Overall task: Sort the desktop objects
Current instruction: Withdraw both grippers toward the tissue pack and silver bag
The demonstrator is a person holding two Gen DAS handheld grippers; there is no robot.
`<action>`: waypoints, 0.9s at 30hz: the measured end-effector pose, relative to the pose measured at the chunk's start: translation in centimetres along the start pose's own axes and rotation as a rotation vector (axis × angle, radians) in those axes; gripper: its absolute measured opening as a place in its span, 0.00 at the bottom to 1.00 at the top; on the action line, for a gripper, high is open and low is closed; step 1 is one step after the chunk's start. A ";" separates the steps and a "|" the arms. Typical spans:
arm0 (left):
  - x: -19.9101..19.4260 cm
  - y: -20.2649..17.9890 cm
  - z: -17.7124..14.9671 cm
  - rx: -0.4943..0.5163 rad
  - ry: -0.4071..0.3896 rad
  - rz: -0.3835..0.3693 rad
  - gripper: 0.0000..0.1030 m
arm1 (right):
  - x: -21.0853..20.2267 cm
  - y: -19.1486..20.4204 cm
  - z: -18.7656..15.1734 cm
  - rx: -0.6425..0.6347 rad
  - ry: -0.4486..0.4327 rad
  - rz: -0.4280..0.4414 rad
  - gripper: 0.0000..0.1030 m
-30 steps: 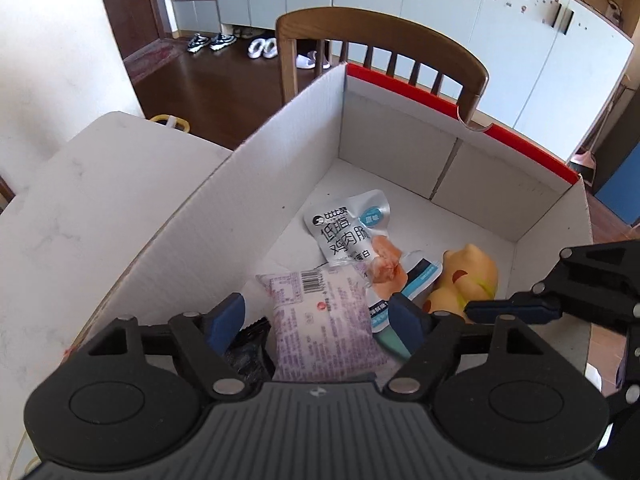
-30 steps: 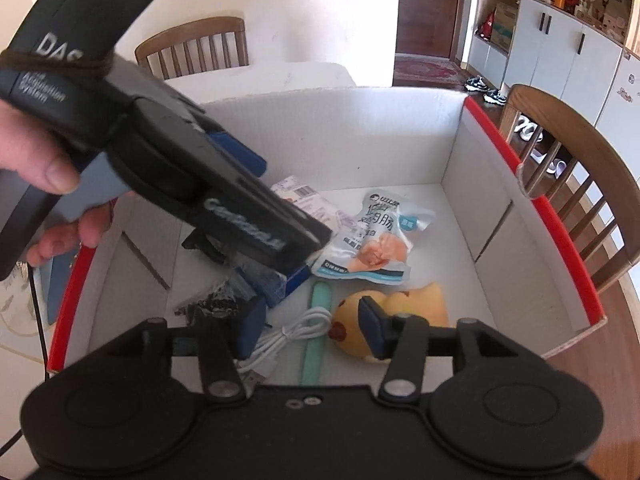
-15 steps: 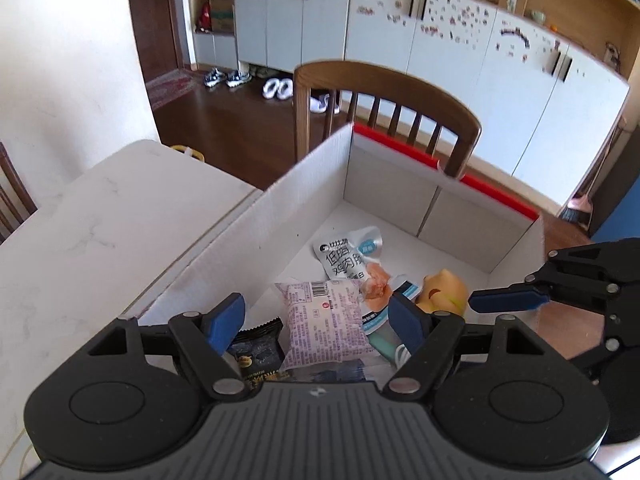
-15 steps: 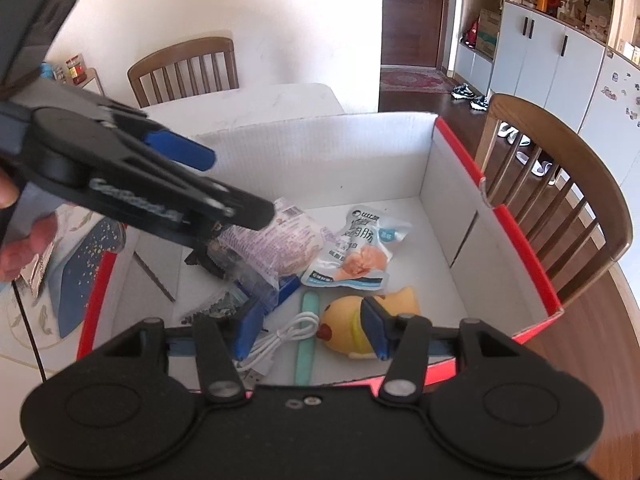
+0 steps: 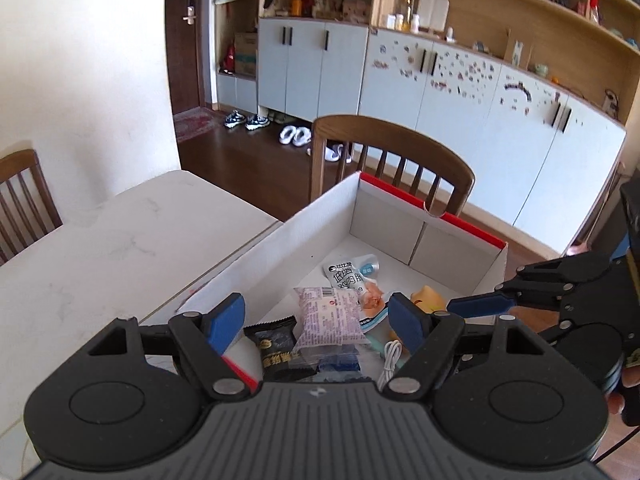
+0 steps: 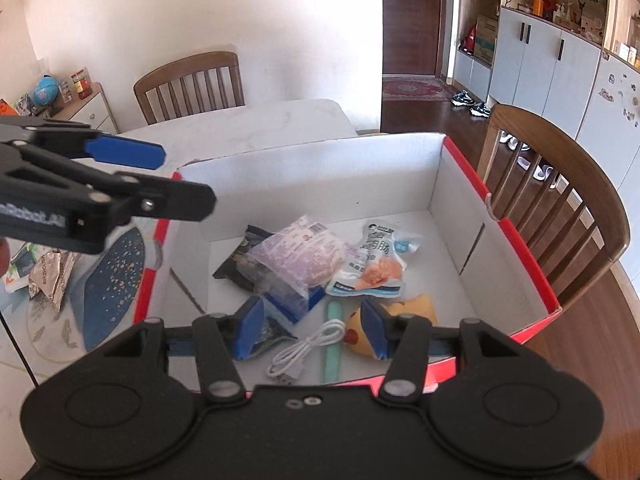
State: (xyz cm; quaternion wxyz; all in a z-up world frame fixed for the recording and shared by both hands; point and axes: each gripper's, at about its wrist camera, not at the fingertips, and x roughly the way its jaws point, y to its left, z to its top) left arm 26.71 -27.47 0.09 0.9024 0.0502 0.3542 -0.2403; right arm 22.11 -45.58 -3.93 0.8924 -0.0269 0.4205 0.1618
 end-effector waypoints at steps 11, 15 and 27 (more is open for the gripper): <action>-5.5 2.6 -2.3 -0.024 -0.082 -0.038 0.76 | -1.7 4.5 0.0 0.022 -0.034 -0.028 0.51; -7.6 3.9 -3.7 -0.031 -0.103 -0.039 0.76 | -2.4 7.0 0.1 0.023 -0.055 -0.023 0.52; -12.8 10.6 -9.3 -0.110 -0.086 0.010 0.77 | -0.3 15.3 -0.3 -0.009 -0.040 0.025 0.54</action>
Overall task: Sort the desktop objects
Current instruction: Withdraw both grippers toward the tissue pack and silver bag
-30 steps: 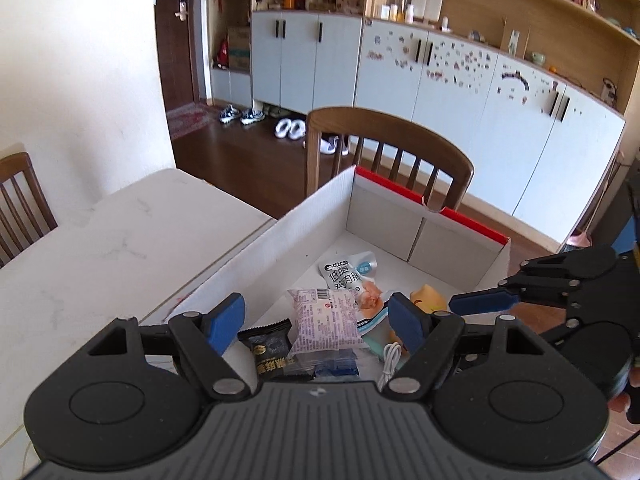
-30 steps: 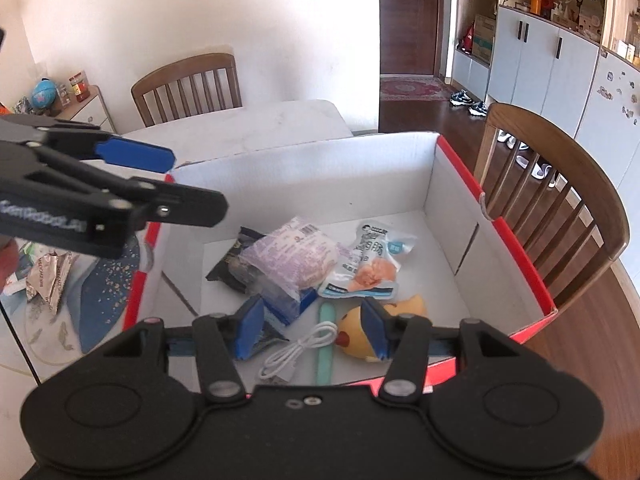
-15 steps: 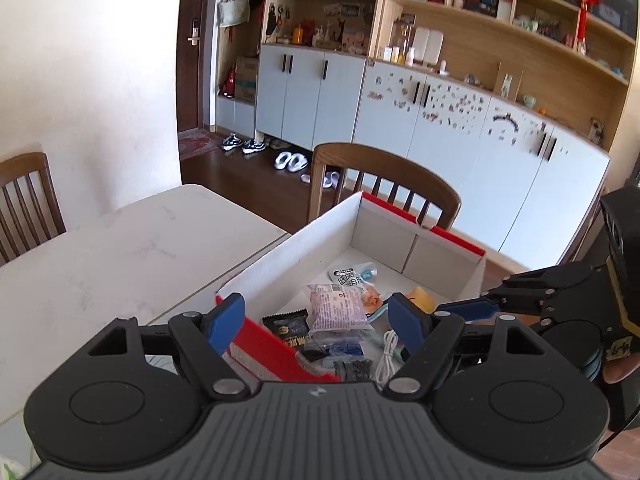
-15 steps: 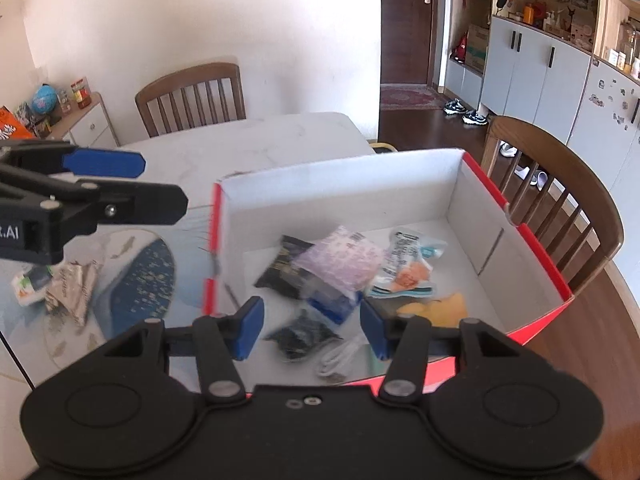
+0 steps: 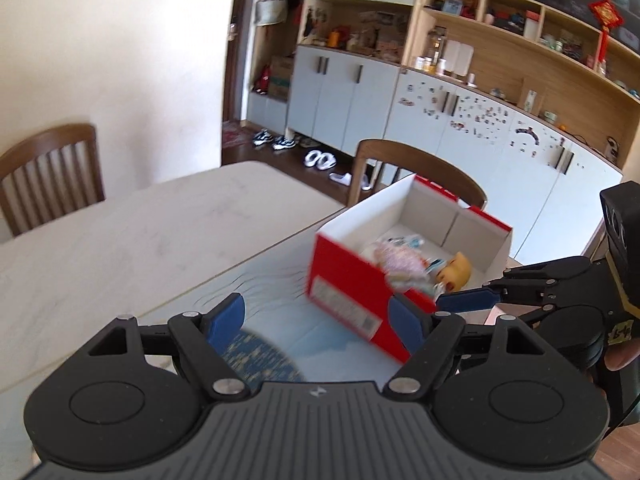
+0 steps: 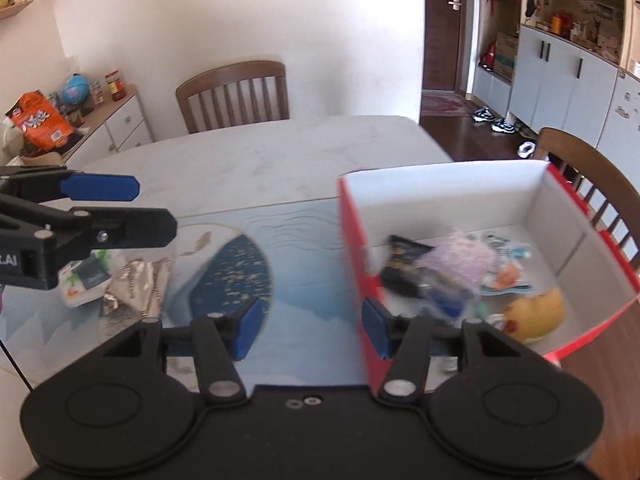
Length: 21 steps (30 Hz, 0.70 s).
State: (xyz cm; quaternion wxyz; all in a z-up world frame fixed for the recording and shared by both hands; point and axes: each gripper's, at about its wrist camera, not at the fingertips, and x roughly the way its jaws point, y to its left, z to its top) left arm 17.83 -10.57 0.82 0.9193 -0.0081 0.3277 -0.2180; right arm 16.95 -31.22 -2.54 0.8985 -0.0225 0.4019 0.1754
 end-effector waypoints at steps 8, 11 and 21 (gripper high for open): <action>-2.9 4.9 -3.2 -0.068 -0.003 0.042 0.77 | 1.9 5.0 -0.3 -0.012 0.016 0.014 0.54; -4.2 6.2 -4.2 -0.057 -0.015 0.078 0.77 | 2.4 6.6 -0.2 -0.018 0.019 0.019 0.54; -6.5 10.1 -6.8 -0.100 -0.007 0.132 0.81 | 3.6 10.7 0.5 -0.018 0.026 0.048 0.58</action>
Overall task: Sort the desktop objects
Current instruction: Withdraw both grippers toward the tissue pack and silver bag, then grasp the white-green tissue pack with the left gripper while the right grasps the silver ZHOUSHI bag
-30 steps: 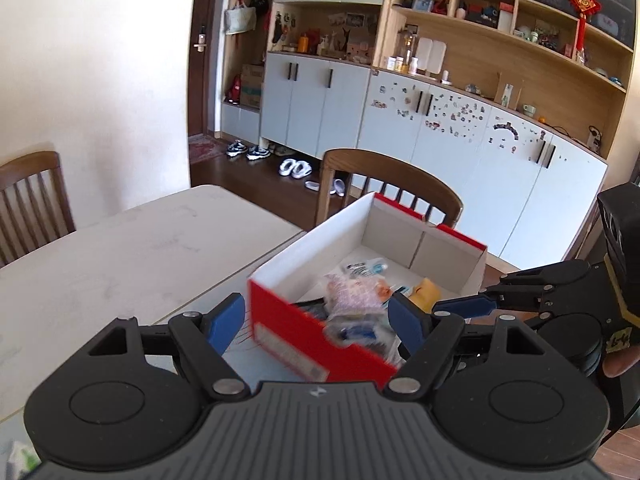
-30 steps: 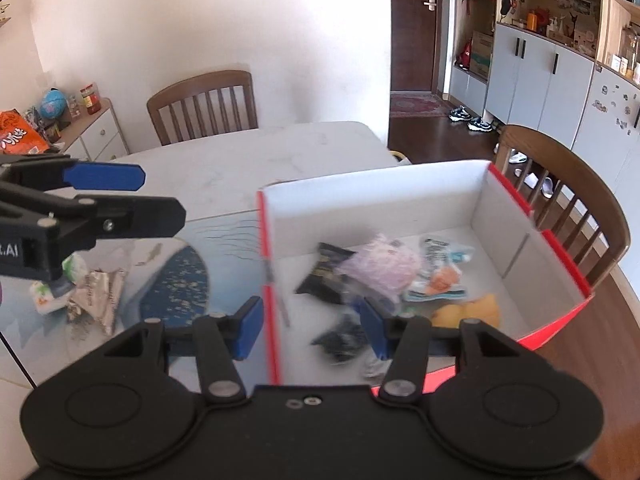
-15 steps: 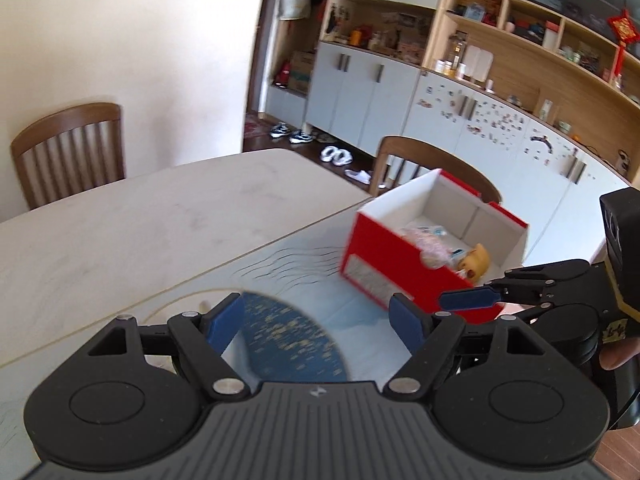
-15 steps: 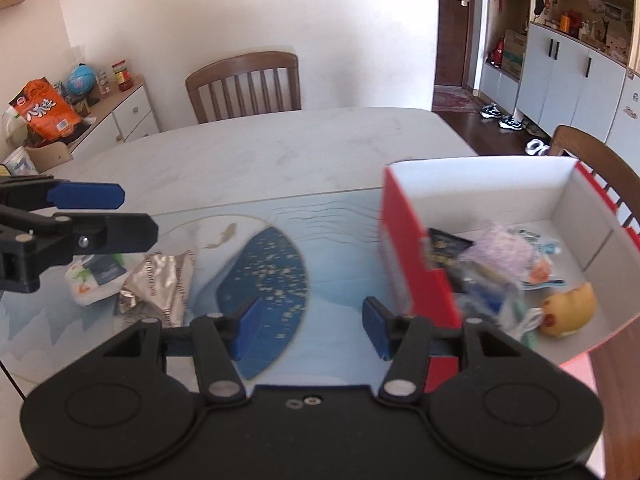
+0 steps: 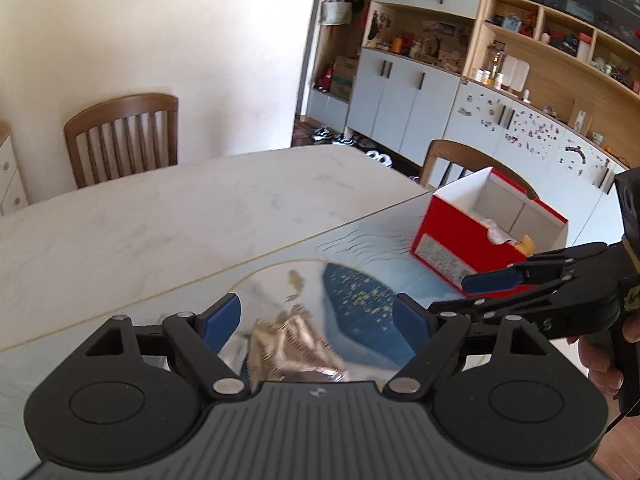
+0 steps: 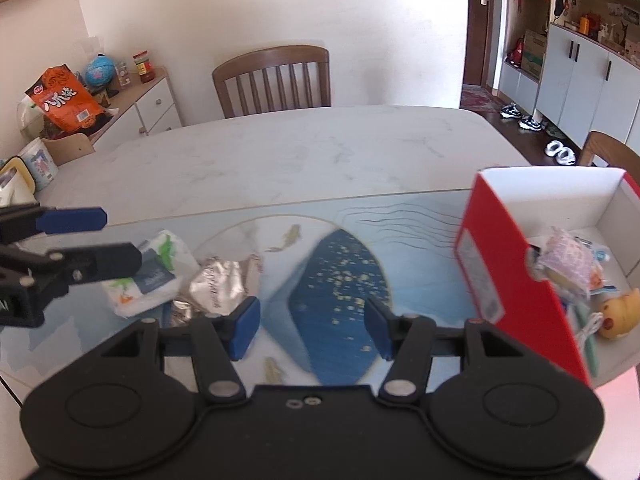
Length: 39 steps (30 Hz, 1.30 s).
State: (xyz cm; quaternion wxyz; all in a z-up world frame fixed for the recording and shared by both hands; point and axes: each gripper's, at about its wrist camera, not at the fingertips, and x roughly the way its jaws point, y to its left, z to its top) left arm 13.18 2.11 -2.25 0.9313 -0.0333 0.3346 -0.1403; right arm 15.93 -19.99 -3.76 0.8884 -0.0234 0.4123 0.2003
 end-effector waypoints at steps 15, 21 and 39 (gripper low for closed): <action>1.1 6.1 -3.9 -0.053 0.049 0.062 1.00 | 4.2 4.7 1.5 0.006 0.035 0.008 0.77; 2.8 8.2 -4.0 -0.056 0.088 0.061 1.00 | 6.4 6.0 1.8 0.003 0.062 -0.004 0.77; 8.0 10.7 -6.0 -0.006 0.168 0.058 1.00 | 13.4 7.7 1.8 0.052 0.168 -0.017 0.77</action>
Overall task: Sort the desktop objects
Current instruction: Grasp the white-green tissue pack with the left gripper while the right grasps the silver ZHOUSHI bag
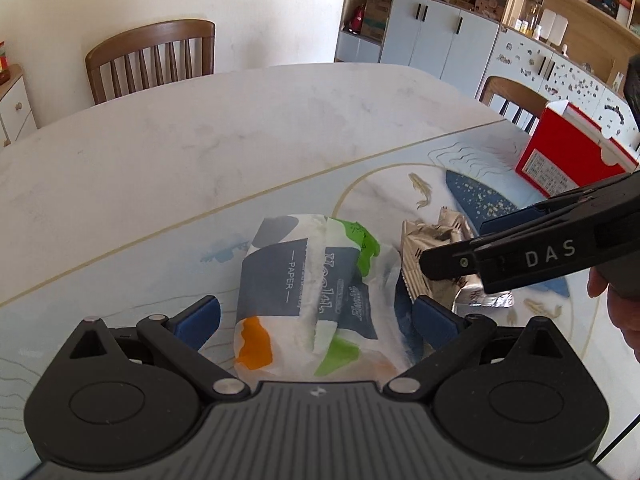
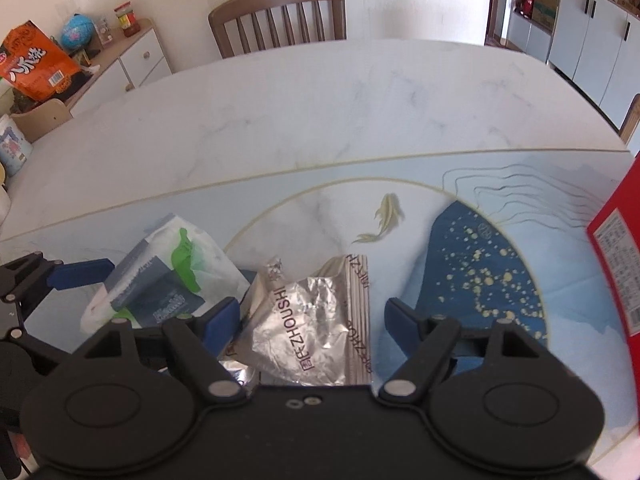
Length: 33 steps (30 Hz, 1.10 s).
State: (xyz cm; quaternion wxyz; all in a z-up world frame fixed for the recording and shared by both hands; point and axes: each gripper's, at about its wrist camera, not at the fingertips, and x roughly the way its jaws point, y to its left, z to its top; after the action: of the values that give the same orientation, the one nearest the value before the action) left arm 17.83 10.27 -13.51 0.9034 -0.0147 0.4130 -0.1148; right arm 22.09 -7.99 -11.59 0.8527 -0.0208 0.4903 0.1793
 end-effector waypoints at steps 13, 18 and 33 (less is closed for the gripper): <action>1.0 0.2 -0.4 0.027 -0.004 0.047 0.79 | 1.0 0.1 -0.2 0.000 0.027 0.021 0.71; 0.8 0.1 -0.5 0.027 -0.005 0.049 0.74 | 0.7 0.2 -0.3 -0.008 0.026 0.030 0.57; -0.4 -0.3 -0.4 -0.016 0.007 0.023 0.51 | -1.3 -1.0 -1.0 0.004 0.013 0.018 0.46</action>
State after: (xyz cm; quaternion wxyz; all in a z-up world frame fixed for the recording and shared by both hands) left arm 17.15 10.07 -13.42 0.9030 -0.0169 0.4173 -0.1011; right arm 20.99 -9.50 -11.16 0.8478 -0.0158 0.4964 0.1860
